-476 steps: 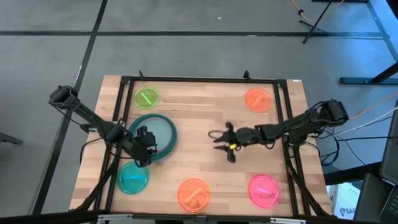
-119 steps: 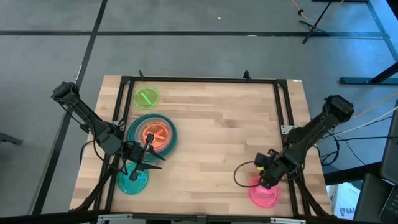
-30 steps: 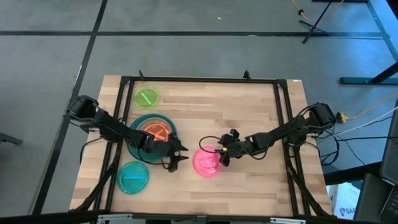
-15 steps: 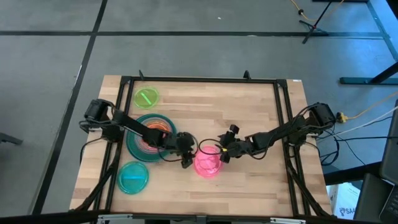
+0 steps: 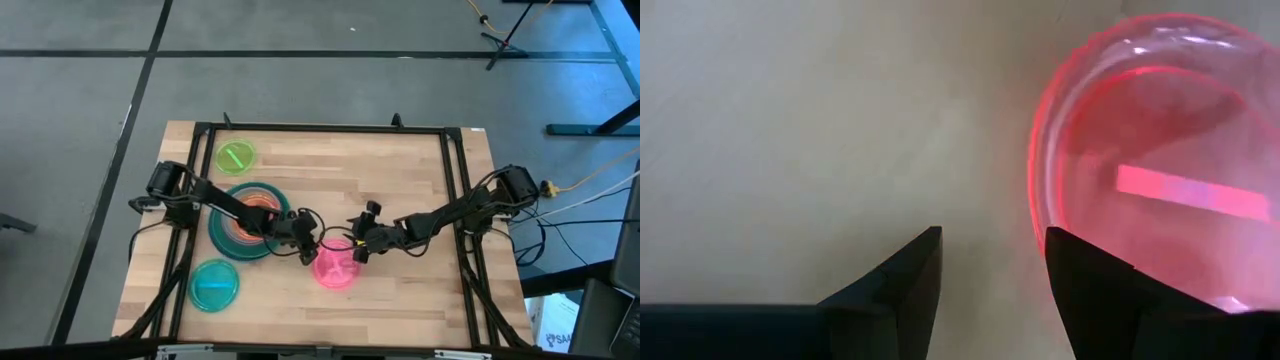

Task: Stack plastic plates
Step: Stack the light pink plate on top of the orange plate

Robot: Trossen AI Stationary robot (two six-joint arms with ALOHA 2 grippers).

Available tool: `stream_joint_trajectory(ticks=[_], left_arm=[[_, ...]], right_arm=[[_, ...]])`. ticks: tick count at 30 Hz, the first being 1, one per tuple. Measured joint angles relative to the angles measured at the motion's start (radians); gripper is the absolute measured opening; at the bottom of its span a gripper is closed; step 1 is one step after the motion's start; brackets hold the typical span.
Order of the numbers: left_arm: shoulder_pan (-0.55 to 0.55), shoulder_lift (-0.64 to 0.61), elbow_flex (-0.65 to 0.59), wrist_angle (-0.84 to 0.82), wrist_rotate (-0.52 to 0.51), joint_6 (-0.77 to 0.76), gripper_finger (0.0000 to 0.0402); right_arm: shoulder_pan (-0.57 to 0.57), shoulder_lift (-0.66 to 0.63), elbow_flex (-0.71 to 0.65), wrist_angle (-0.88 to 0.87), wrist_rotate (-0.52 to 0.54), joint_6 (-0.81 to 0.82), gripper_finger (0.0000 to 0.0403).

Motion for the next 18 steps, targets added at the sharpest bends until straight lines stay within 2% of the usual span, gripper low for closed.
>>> stream_joint_trajectory(ticks=[9, 18], left_arm=[[-0.004, -0.017, -0.001, 0.016, 0.052, 0.044, 0.0173], [-0.014, 0.011, -0.001, 0.035, 0.050, 0.024, 0.0173]], right_arm=[[0.000, 0.001, 0.000, -0.017, -0.018, 0.079, 0.0195], [0.000, 0.001, 0.000, -0.020, -0.026, 0.082, 0.0195]])
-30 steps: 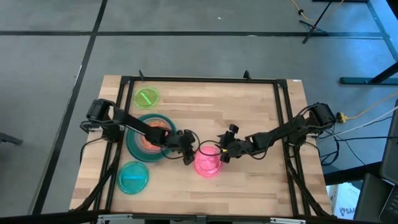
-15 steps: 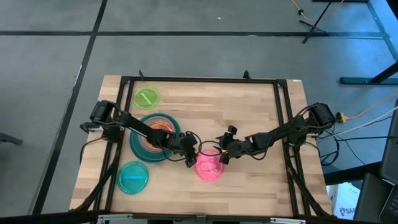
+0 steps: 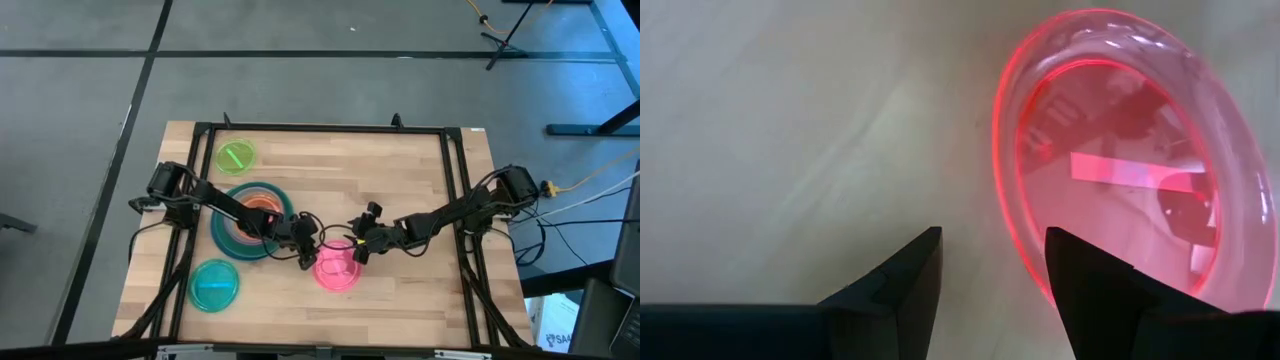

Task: Stack plastic plates
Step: Stack the light pink plate on top of the orange plate

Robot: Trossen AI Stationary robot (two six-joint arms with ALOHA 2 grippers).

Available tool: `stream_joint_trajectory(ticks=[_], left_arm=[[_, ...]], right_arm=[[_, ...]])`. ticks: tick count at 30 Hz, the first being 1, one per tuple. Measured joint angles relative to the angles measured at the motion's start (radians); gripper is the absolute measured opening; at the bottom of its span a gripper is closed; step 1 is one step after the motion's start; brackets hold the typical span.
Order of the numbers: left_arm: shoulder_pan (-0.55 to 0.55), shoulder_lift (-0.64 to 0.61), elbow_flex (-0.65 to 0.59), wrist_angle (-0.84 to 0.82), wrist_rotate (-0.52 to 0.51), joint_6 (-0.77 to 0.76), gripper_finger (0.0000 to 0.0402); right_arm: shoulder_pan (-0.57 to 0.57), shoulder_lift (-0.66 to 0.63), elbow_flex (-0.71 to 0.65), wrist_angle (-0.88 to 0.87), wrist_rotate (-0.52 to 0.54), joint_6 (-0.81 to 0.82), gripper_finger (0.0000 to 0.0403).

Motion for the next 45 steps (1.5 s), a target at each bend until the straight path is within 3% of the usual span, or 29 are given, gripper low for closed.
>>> stream_joint_trajectory(ticks=[17, 31, 39, 45], left_arm=[[-0.010, -0.037, 0.000, 0.013, 0.079, -0.015, 0.0173], [-0.041, -0.015, 0.023, -0.030, 0.038, -0.051, 0.0173], [-0.042, 0.004, 0.094, -0.172, 0.003, -0.029, 0.0173], [-0.038, 0.037, 0.099, -0.126, 0.019, -0.028, 0.0173]], right_arm=[[0.000, 0.000, 0.000, -0.050, 0.000, 0.016, 0.0195], [0.000, 0.001, 0.000, -0.046, 0.000, 0.020, 0.0195], [0.000, 0.001, 0.000, -0.050, -0.002, 0.048, 0.0195], [0.000, 0.001, 0.000, -0.050, -0.007, 0.048, 0.0195]])
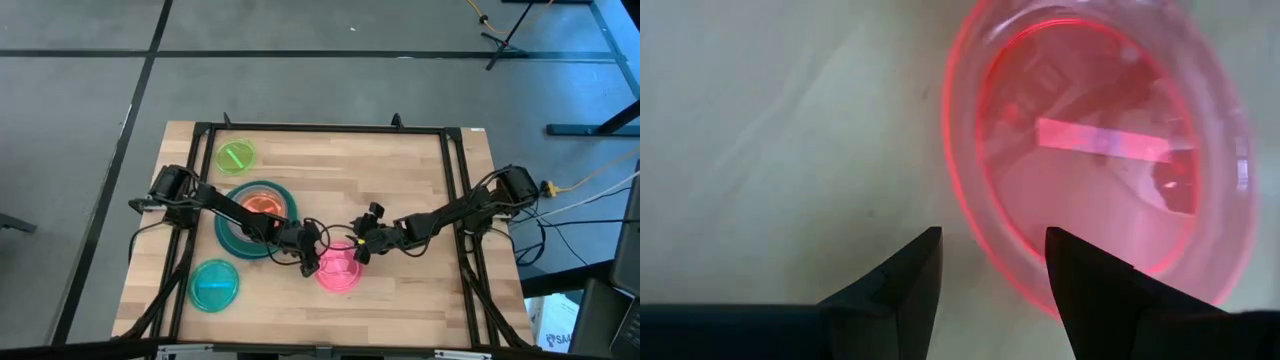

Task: Stack plastic plates
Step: Stack the light pink plate on top of the orange plate

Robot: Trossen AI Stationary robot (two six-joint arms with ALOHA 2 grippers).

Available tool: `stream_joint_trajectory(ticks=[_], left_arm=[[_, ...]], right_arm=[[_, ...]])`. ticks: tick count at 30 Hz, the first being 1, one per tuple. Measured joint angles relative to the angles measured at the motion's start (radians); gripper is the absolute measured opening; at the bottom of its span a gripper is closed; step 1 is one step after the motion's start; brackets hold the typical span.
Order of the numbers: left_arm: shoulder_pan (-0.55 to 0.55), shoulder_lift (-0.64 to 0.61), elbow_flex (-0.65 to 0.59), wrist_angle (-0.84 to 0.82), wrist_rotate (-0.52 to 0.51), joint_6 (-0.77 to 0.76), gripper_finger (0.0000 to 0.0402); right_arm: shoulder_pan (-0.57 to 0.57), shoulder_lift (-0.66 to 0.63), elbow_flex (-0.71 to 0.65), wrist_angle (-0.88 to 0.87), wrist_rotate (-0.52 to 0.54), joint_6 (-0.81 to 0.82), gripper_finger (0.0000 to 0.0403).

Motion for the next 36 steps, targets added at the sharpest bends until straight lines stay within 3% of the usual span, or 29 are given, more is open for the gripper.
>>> stream_joint_trajectory(ticks=[9, 25, 36], left_arm=[[-0.005, 0.021, 0.000, 0.057, 0.018, 0.087, 0.0156], [-0.005, 0.021, -0.001, 0.060, 0.006, 0.113, 0.0007], [-0.008, -0.009, -0.002, 0.068, 0.004, 0.164, 0.0003]], right_arm=[[0.000, 0.000, 0.000, 0.000, -0.006, -0.001, 0.0195], [0.000, 0.000, 0.000, -0.001, -0.018, 0.000, 0.0195], [0.031, -0.043, 0.000, -0.053, -0.044, -0.003, 0.0195]])
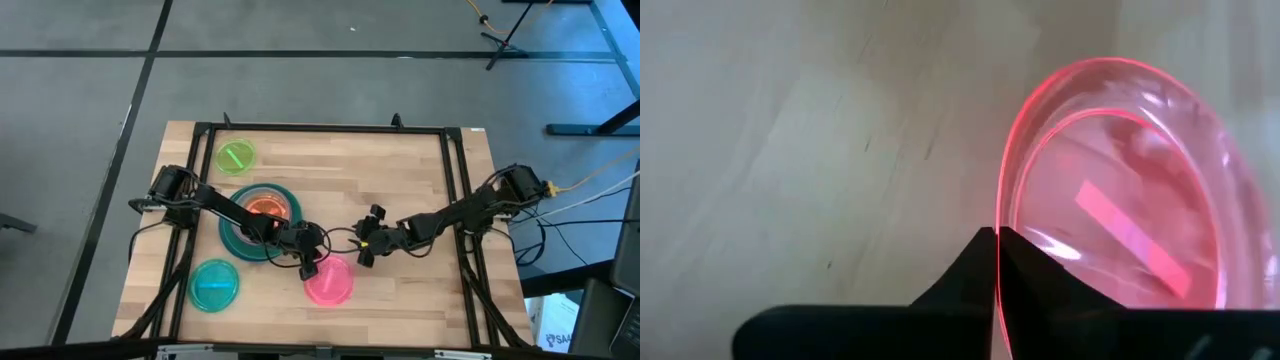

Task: Stack plastic plates
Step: Stack the light pink plate on top of the orange plate

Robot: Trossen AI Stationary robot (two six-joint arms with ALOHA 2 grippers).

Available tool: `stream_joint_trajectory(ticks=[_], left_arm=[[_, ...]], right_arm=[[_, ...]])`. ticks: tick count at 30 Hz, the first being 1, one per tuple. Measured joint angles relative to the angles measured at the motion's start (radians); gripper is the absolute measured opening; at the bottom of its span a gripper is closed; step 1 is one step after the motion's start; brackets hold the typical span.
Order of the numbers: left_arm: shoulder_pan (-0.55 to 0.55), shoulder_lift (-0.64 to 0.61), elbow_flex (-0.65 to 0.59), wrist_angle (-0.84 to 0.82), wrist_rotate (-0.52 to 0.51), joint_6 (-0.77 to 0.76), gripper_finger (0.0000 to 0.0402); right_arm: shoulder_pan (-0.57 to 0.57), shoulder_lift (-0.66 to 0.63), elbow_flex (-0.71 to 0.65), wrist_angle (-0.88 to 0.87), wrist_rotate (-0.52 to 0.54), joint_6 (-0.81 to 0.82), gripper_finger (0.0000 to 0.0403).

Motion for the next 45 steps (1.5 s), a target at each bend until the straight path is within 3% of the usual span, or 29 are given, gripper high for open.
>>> stream_joint_trajectory(ticks=[9, 18, 27, 34, 45], left_arm=[[-0.010, -0.181, 0.000, -0.109, -0.026, 0.063, 0.0002], [-0.024, -0.499, 0.000, -0.469, -0.227, 0.071, 0.0002], [0.001, -0.749, 0.000, -0.914, -0.450, -0.034, 0.0002], [0.068, -0.787, -0.003, -1.159, -0.529, -0.106, 0.0002], [0.144, -0.777, -0.223, -1.058, -0.469, -0.031, 0.0003]], right_arm=[[0.121, -0.097, 0.000, -0.079, 0.207, 0.003, 0.0195], [0.131, -0.097, 0.000, -0.083, 0.211, 0.021, 0.0195], [0.132, -0.097, 0.000, -0.078, 0.219, 0.022, 0.0195], [0.132, -0.097, 0.000, -0.078, 0.219, 0.022, 0.0195], [0.132, -0.097, 0.000, -0.078, 0.219, 0.022, 0.0195]])
